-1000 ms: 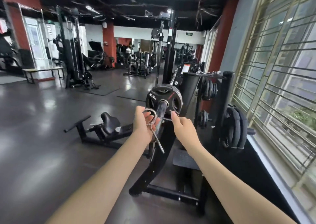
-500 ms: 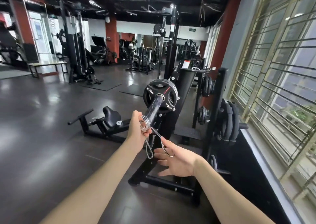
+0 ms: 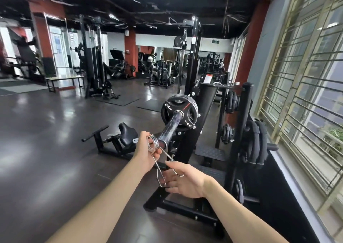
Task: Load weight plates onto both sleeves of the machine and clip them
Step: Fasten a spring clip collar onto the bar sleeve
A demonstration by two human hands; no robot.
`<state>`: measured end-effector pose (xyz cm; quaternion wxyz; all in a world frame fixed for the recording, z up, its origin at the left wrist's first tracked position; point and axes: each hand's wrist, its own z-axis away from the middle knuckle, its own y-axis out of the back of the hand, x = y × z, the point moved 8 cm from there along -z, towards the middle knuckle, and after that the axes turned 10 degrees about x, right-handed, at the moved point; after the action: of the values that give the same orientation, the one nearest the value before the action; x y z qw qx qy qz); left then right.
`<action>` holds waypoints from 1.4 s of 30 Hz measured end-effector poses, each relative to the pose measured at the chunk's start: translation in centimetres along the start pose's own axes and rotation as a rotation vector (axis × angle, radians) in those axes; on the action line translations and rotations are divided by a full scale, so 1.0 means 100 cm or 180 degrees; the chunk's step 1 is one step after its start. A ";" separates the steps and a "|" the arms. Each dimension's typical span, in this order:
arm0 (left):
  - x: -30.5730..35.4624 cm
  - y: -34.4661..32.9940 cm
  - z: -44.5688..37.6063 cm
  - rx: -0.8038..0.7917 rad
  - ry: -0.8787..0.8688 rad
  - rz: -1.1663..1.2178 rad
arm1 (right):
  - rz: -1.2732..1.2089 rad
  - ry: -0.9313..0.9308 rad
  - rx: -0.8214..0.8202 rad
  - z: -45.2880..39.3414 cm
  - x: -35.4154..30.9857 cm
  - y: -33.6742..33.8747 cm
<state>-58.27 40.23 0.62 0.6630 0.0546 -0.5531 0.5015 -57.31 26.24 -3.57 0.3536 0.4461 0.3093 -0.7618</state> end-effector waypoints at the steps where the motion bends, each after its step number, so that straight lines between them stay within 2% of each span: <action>1: 0.000 0.000 -0.002 0.0015 0.0035 -0.0009 | 0.0050 -0.0007 -0.0002 -0.004 -0.001 0.002; 4: -0.001 0.005 -0.008 0.0222 0.0147 -0.0232 | 0.0214 -0.0139 0.0041 -0.015 -0.001 0.009; 7: 0.004 0.013 -0.017 0.0432 0.0010 -0.1025 | 0.0253 -0.0160 0.0008 -0.023 0.000 0.013; 9: 0.004 0.017 -0.024 0.0390 0.0024 -0.1373 | 0.0349 -0.0162 -0.0001 -0.027 -0.003 0.016; 18: -0.004 0.012 -0.048 0.0105 0.0056 -0.1790 | 0.0647 -0.0198 -0.0078 -0.033 -0.009 0.037; 29: -0.009 -0.006 -0.050 0.0176 0.0232 -0.1662 | 0.1204 -0.0202 -0.0485 -0.047 -0.037 0.077; 38: -0.011 -0.018 -0.056 0.0752 -0.0091 -0.1342 | 0.1540 -0.0242 -0.0919 -0.066 -0.065 0.104; 42: 0.000 -0.028 -0.068 0.0775 -0.0155 -0.1739 | 0.1498 -0.0376 -0.1007 -0.079 -0.073 0.115</action>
<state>-51.62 43.12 -0.66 0.7486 0.2924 -0.4695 0.3657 -41.73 27.91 -2.05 0.6032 0.3998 0.2912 -0.6257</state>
